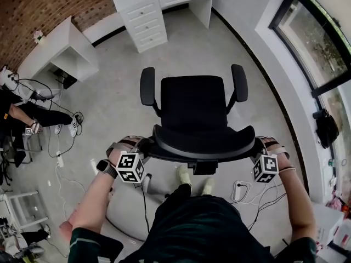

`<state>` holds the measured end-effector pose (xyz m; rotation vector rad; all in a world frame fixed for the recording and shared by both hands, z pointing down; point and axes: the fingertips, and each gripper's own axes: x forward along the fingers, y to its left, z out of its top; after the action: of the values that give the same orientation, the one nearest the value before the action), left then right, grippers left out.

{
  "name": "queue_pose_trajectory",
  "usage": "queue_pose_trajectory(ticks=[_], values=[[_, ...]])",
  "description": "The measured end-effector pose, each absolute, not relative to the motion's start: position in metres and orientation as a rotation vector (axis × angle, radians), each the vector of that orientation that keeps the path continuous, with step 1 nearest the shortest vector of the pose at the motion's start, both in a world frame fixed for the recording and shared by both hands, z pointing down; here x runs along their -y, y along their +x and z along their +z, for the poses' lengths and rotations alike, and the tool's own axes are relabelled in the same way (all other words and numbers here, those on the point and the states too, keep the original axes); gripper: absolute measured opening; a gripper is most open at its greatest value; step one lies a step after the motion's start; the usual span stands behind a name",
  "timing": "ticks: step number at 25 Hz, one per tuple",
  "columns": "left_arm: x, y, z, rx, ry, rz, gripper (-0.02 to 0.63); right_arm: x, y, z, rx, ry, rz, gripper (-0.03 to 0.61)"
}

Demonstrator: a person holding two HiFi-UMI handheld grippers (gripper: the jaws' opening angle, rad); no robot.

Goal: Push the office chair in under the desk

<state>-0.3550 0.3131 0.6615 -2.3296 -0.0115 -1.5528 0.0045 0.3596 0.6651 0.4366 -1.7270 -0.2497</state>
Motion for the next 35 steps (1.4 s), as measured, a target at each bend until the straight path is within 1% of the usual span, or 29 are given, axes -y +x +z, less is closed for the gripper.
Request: queue_pose_trajectory(ticks=[16,28,35], values=[[-0.237,-0.345,0.66,-0.005,-2.317,-1.546,0.121,-0.301,0.016,0.664,1.697,0.505,-0.188,0.126],[-0.171,-0.322,0.659,-0.032,-2.315,-1.55,0.126,-0.234,0.037,0.663,1.705,0.519,-0.19,0.127],[-0.113,-0.305,0.664,-0.038,-2.324,-1.568,0.127,-0.17,0.054,0.668,1.713,0.511,-0.194,0.13]])
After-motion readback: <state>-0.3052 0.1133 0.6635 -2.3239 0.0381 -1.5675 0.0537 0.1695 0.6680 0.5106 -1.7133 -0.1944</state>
